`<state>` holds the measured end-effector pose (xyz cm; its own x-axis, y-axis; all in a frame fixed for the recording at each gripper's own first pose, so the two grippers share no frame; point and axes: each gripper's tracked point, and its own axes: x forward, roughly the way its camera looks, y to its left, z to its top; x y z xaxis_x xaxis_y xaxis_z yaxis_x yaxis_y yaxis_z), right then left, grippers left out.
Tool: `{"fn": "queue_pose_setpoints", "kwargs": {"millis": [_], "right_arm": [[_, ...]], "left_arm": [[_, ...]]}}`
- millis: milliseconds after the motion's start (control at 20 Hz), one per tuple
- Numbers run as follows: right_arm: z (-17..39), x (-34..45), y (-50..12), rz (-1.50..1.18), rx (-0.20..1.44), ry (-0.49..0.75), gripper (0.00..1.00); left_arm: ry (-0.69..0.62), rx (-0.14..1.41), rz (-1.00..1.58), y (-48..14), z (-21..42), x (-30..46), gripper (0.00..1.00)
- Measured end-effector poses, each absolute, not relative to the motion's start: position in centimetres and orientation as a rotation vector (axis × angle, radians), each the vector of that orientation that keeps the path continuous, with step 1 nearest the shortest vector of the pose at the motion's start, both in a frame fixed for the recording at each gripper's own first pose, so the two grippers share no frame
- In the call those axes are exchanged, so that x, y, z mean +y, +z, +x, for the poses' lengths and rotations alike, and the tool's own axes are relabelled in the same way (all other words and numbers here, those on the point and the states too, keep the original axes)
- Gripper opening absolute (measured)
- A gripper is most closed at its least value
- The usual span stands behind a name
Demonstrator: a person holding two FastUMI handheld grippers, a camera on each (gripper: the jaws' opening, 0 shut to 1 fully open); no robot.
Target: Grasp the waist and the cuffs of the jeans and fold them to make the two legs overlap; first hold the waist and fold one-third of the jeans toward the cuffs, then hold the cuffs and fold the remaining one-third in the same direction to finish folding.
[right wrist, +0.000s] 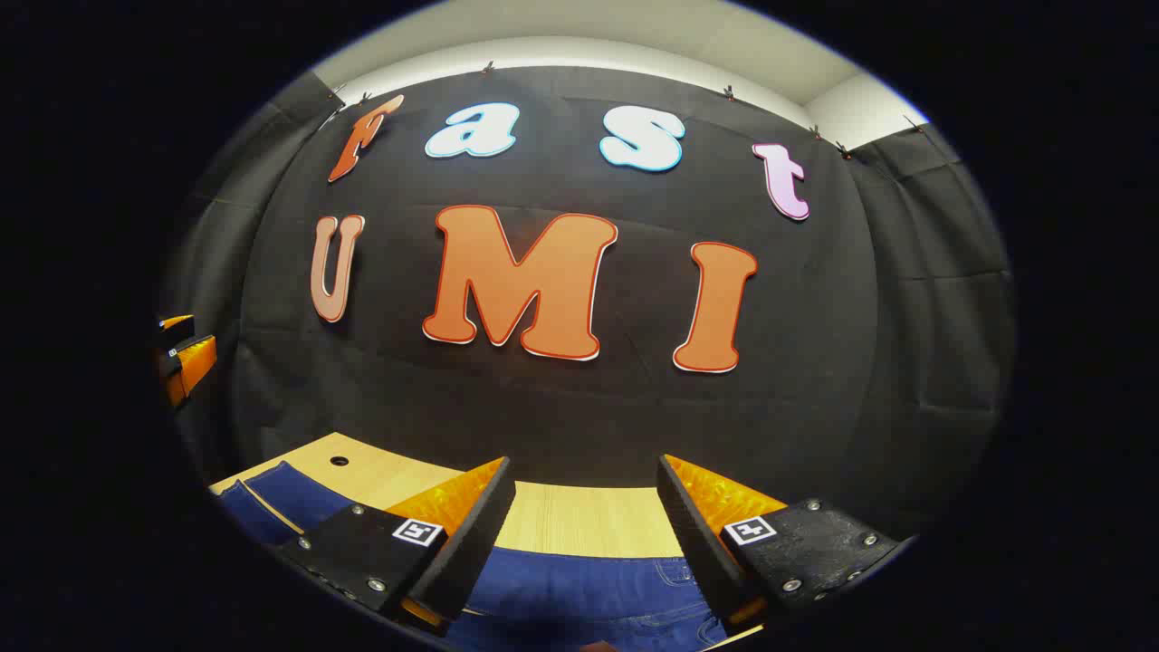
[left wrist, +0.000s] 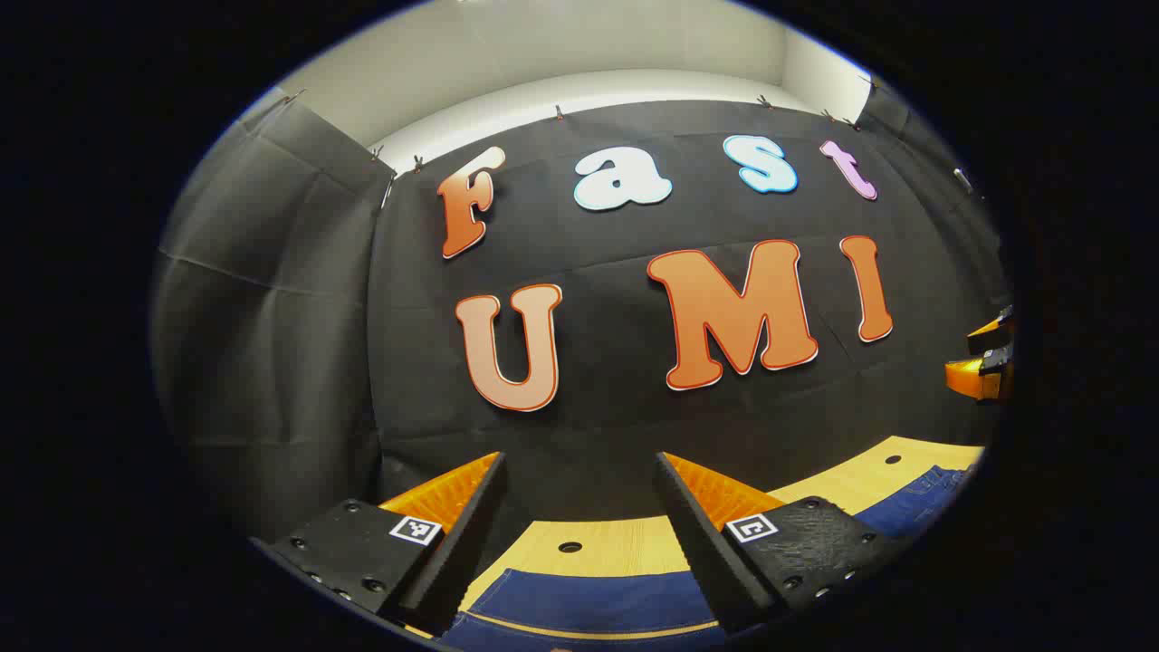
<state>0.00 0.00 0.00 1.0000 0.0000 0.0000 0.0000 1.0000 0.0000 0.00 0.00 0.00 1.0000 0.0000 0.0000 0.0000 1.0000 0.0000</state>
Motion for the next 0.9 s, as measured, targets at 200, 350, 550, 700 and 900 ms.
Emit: {"fn": "queue_pose_setpoints", "kwargs": {"millis": [200,350,550,700,900], "right_arm": [[0.6,0.5,-0.6,-0.003,0.012,0.005,0.97],[0.8,0.3,-0.9,-0.001,0.022,-0.010,0.98],[0.8,-0.3,-1.1,0.037,0.024,-0.023,0.97],[0.6,-0.6,-1.1,0.058,0.005,-0.020,0.96],[0.9,-1.0,-1.7,0.066,0.026,-0.034,0.96]], "left_arm": [[0.047,-0.003,0.008,0.1,0.2,0.7,0.98],[0.063,-0.002,0.000,-0.2,0.5,0.9,0.98],[0.066,0.011,-0.015,-0.9,0.6,0.8,1.00],[0.061,0.003,-0.001,-0.7,0.5,0.9,1.00],[0.040,0.008,-0.004,-0.8,0.5,0.7,0.98]]}}
